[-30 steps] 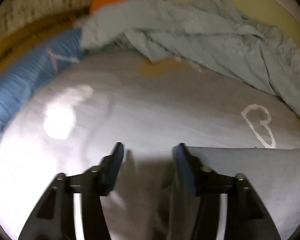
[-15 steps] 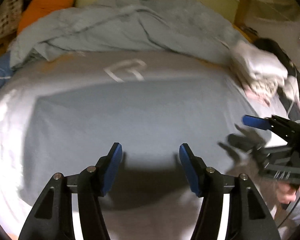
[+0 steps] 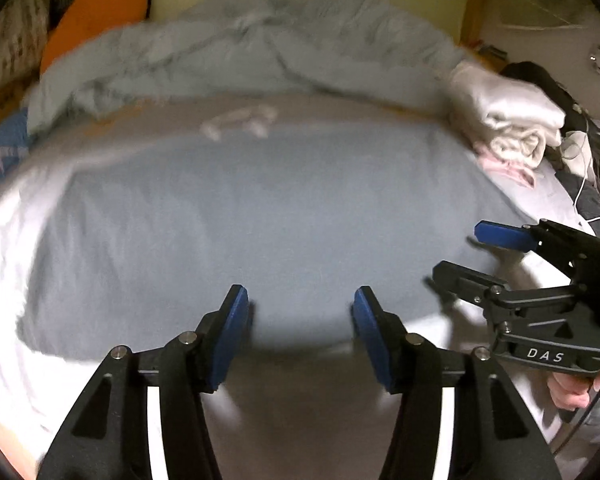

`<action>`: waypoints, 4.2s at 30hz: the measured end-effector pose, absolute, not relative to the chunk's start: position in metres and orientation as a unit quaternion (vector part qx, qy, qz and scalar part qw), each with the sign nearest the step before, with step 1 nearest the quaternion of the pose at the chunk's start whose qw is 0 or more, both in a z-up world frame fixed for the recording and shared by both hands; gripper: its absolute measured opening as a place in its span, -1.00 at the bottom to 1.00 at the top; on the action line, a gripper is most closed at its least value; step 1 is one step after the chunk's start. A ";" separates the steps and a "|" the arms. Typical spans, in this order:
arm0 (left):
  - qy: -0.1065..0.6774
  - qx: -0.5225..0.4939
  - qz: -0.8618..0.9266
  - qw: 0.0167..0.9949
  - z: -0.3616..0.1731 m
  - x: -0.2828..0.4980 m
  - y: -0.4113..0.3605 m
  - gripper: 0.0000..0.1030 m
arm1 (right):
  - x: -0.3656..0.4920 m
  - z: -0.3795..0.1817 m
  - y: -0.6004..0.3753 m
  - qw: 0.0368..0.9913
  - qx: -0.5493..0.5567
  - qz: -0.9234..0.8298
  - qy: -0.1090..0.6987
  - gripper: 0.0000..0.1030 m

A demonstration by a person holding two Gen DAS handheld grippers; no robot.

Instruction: Fold small clothes

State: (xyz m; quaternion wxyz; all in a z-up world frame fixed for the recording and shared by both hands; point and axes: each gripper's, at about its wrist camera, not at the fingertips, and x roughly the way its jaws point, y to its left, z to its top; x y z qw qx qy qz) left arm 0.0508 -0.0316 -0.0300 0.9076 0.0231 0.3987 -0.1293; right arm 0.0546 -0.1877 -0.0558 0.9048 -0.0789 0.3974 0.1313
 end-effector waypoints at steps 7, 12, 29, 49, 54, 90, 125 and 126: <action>0.424 0.059 -0.090 0.899 -0.059 0.050 -0.031 0.08 | 0.069 -0.075 -0.190 0.897 -0.074 0.120 0.419 0.39; 0.425 0.055 -0.083 0.900 -0.057 0.048 -0.031 0.08 | 0.065 -0.076 -0.190 0.901 -0.083 0.116 0.410 0.41; 0.408 -0.130 0.082 0.900 -0.034 0.014 0.089 0.76 | 0.048 -0.050 -0.207 0.925 -0.055 0.095 0.364 0.47; 0.277 -0.174 0.056 0.943 0.008 0.050 0.097 -0.83 | 0.050 -0.031 -0.245 0.931 0.008 0.061 0.359 0.47; 0.268 -0.091 -0.115 0.952 0.040 0.057 -0.016 -0.83 | 0.047 -0.013 -0.267 0.944 -0.007 0.009 0.330 0.47; 0.417 -0.067 -0.020 0.906 -0.057 0.075 -0.009 0.01 | 0.109 -0.041 -0.184 0.871 0.050 0.189 0.452 -0.29; 0.380 -0.145 -0.079 0.910 -0.063 0.059 0.012 0.31 | 0.179 -0.046 -0.187 0.893 0.065 0.081 0.438 -0.91; 0.381 -0.144 -0.079 0.910 -0.063 0.059 0.012 0.32 | 0.181 -0.050 -0.186 0.890 0.063 0.078 0.445 -0.91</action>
